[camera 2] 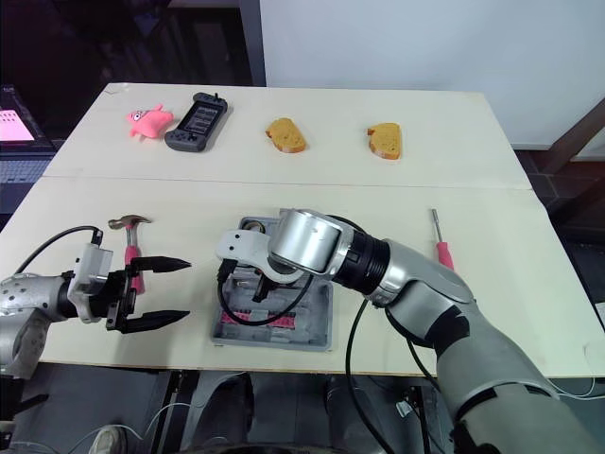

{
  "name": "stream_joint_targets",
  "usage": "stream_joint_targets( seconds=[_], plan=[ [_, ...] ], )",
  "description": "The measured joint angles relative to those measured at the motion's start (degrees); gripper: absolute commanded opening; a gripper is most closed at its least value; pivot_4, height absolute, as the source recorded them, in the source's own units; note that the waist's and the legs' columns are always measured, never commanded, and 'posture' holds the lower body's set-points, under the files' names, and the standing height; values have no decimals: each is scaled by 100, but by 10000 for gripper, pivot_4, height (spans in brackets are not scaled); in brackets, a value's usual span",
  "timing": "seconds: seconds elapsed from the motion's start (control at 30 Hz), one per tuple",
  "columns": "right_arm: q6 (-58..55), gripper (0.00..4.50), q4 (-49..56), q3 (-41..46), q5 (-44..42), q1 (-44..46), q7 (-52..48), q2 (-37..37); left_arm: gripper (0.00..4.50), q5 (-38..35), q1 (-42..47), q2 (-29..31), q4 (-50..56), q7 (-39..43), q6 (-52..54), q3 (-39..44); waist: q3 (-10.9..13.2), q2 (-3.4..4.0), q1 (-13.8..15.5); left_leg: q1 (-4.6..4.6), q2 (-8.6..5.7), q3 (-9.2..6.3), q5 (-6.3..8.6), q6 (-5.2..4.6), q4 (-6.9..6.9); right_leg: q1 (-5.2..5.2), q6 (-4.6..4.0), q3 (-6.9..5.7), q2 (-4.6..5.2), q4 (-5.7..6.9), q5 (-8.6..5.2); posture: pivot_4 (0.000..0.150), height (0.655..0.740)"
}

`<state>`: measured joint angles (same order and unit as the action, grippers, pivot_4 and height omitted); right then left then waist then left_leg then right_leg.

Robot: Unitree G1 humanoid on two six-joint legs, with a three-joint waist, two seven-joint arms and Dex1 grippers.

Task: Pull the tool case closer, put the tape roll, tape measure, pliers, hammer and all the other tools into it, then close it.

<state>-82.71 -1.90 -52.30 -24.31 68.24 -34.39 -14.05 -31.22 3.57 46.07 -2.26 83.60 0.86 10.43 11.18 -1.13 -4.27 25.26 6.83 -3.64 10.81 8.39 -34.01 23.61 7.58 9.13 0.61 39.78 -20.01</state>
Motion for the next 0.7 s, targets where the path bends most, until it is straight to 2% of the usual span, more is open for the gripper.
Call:
stream_joint_targets(
  seconds=[0.7],
  plan=[
    [605, 1296, -615, -213, 720, -211, -484, 253, 45000, -22, -105, 3, 140, -120, 141, 4, 0, -1, -27, -2, 0, -2, -3, 4, -2, 6, 0, -1, -2, 20, 0, 1500, 7395]
  ],
)
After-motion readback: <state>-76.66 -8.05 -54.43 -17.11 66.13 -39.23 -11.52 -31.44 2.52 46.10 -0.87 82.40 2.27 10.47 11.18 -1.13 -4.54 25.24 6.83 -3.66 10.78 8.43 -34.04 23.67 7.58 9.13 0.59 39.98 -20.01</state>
